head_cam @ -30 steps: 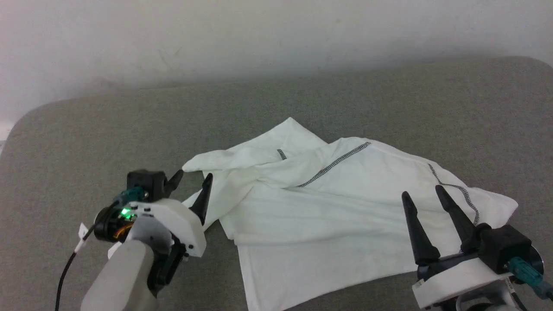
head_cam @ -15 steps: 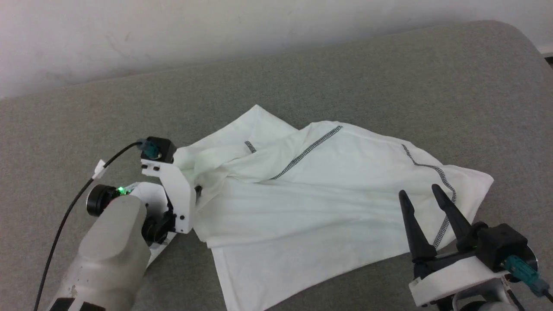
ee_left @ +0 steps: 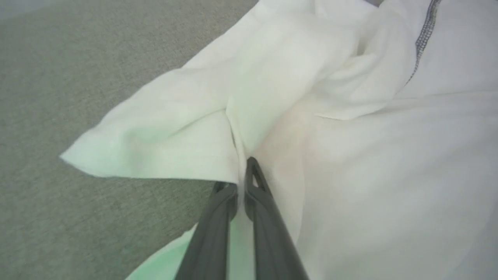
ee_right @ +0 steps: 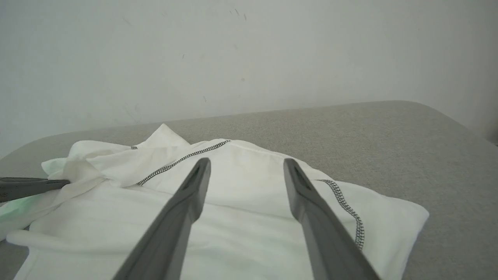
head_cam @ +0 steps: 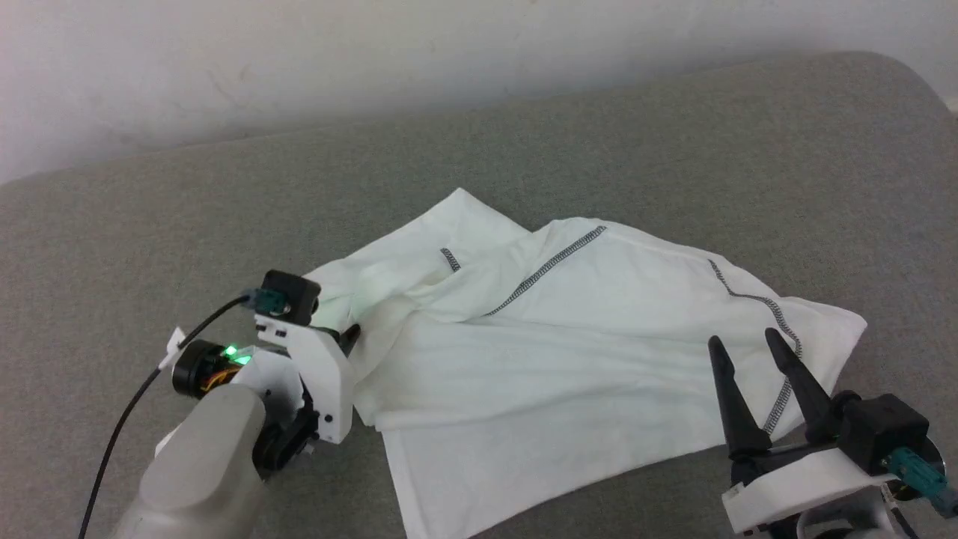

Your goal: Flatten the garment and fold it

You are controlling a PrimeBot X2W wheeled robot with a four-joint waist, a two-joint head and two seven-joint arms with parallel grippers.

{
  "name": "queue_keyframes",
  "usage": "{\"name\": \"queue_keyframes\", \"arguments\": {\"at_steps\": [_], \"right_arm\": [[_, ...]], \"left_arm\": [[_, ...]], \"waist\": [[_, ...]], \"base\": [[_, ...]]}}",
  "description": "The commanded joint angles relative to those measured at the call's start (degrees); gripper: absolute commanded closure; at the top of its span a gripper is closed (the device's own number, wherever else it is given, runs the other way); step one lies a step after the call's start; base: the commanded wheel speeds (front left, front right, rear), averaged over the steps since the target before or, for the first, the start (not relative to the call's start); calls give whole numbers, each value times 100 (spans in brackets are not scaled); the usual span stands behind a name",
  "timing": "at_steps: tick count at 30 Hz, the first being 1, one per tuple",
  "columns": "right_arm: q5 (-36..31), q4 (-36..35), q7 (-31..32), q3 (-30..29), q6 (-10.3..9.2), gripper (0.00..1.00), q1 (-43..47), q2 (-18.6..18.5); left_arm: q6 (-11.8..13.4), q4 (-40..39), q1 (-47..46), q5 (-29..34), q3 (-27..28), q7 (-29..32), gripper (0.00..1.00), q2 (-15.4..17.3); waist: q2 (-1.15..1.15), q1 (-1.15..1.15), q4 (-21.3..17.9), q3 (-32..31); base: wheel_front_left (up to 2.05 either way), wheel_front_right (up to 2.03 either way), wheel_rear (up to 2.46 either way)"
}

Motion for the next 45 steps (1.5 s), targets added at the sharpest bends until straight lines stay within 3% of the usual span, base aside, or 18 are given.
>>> {"name": "queue_keyframes", "arguments": {"at_steps": [1, 7, 13, 17, 21, 23, 24, 25, 30, 35, 40, 45], "right_arm": [[36, 10, -17, -14, -4, 0, 31, 15], [36, -4, 55, -100, -4, 0, 171, 15], [-1, -31, 127, -145, -4, 0, 285, 15], [-8, -58, 170, -165, -4, 0, 363, 15], [-20, -81, 190, -169, -4, 0, 365, 15], [-33, -104, 204, -166, -4, 0, 355, 15], [-35, -113, 207, -160, -4, 0, 344, 15], [-36, -117, 211, -151, -4, 0, 334, 15], [-25, -106, 218, -169, -4, 0, 335, 15], [-1, -113, 232, -179, -4, 0, 308, 15], [-23, -124, 266, -139, -4, 0, 194, 15], [-15, -118, 254, -109, -4, 0, 80, 15]], "left_arm": [[81, -207, 256, -17, 40, -135, 100, 101], [760, -2030, 1577, -162, 447, -487, 100, 554], [1777, -3762, 3351, -392, 872, -273, 100, 880], [2410, -4445, 4439, -599, 1105, -48, 100, 927], [2723, -4681, 5091, -809, 1239, 52, 100, 874], [2763, -4681, 5191, -892, 1284, 30, 100, 820], [2793, -4664, 5174, -889, 1327, -38, 65, 792], [2786, -4652, 5126, -884, 1346, -89, 0, 775], [2791, -4738, 4581, -625, 1682, -742, 0, 811], [2486, -4851, 3758, -349, 1588, -934, 0, 982], [1837, -4594, 2570, -145, 839, -364, 0, 999], [1136, -3693, 1560, -174, 120, 298, 0, 724]], "waist": [[0, -1, 228, -153], [0, -1, 698, -342], [0, -1, 1090, -503], [0, -1, 1290, -557], [0, -1, 1371, -562], [0, -1, 1383, -546], [0, -1, 1381, -540], [0, -1, 1373, -539], [0, -1, 1266, -552], [0, -1, 1117, -491], [0, -1, 917, -327], [0, -1, 686, -117]], "base": [[0, 0, 0], [0, 0, 0], [0, 0, 0], [0, 0, 0], [0, 0, 0], [0, 0, 0], [0, 0, 0], [0, 0, 0], [0, 0, 0], [0, 0, 0], [0, 0, 0], [0, 0, 0]]}}
